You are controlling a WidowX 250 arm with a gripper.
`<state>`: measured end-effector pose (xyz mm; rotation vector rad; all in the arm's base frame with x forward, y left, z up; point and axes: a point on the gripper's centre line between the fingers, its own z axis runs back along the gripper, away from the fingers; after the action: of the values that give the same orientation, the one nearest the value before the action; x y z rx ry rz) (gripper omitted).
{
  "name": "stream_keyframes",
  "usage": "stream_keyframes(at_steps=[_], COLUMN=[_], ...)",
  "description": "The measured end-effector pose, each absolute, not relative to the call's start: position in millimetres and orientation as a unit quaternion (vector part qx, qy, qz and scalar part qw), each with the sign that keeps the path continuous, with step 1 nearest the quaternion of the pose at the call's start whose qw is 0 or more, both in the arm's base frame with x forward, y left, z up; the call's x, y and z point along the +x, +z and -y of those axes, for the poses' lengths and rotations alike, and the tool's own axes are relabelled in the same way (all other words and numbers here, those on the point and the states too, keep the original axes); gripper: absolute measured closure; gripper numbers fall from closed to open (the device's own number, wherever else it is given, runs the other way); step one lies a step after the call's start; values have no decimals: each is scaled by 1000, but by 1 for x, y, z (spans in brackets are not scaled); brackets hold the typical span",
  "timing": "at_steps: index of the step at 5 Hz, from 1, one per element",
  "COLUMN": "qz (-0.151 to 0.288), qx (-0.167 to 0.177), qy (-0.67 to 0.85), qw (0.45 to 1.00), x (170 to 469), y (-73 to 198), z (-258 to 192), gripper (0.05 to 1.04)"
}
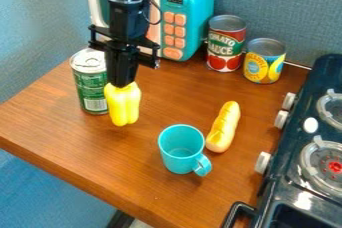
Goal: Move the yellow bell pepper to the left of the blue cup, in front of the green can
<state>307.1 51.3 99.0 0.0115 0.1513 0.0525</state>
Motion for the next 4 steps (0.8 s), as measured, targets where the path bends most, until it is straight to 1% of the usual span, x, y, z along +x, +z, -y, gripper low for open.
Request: stream_keyframes(at_steps=[1, 2, 3, 4], qz=[-100, -109, -102, -102], qx=[-3, -8, -8, -17], qy=[20, 9, 2, 7], qw=[995, 994, 995, 995], x=[299, 293, 291, 285], y=[83, 76, 73, 72], z=[-50, -49, -48, -51], gripper=[977, 977, 951, 749])
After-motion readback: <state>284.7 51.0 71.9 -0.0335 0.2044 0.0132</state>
